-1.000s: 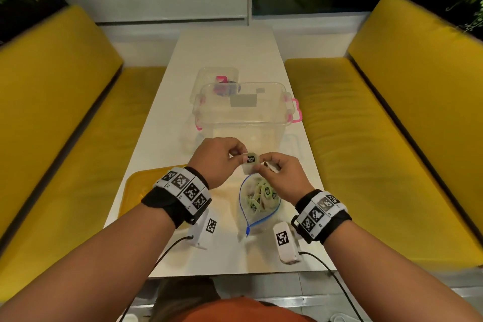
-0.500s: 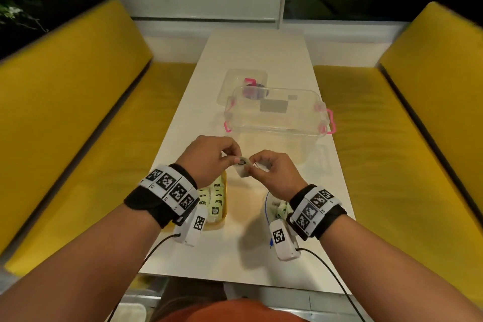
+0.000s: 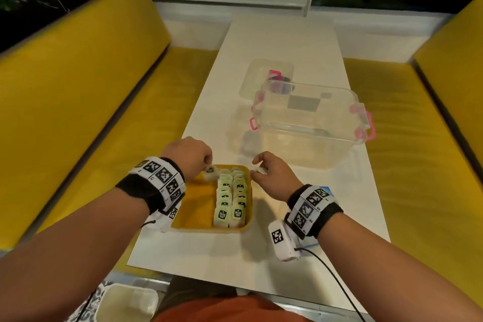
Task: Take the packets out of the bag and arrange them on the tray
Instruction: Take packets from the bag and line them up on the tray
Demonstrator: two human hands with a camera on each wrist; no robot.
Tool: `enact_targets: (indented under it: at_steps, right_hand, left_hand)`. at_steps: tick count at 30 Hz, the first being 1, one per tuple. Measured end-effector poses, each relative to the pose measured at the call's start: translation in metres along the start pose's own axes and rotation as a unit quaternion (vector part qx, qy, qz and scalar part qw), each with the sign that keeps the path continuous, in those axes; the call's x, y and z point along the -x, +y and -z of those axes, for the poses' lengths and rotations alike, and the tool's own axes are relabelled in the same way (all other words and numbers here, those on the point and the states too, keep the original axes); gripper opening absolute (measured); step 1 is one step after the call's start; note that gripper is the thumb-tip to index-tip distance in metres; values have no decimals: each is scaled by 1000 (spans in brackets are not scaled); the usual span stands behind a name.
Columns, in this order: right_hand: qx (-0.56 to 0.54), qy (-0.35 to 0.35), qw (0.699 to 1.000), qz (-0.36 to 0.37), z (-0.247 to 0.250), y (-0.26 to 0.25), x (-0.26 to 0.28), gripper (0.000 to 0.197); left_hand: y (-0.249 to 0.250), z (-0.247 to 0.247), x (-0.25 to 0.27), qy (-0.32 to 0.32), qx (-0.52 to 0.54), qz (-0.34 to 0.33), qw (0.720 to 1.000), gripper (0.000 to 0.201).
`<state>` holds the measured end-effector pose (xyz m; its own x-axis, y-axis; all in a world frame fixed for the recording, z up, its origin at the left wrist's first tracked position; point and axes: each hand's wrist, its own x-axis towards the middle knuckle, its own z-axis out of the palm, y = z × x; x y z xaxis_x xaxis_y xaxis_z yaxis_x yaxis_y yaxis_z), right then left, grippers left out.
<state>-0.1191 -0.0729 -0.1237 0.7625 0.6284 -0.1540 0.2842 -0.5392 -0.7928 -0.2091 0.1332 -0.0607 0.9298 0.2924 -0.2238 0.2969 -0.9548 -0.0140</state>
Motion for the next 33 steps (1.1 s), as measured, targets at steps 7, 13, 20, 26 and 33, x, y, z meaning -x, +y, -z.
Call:
enact_targets:
  at_steps: [7,13,20,26,33]
  right_hand:
    - [81,-58,993,-56,-13,0,-13,41]
    - [90,-69,992,-57,-18,6,-16,36]
    - [75,-69,993,-61,-15,8,-19,37]
    - [-86,-56,992,-73,-4,-2,-21,12]
    - [-104,-48,993,38,0,-19,-18,9]
  left_hand:
    - [3,-30,-24,-63,-80,1,995,19]
    - [4,-37,-30,-46,-108,-1,993,17]
    - [6,-36,-35,-32,-117,3,993,14]
    - [-2,-24,-34,13,-42,-6,999,22]
    - [8,4,-12,67,204,-129,968,26]
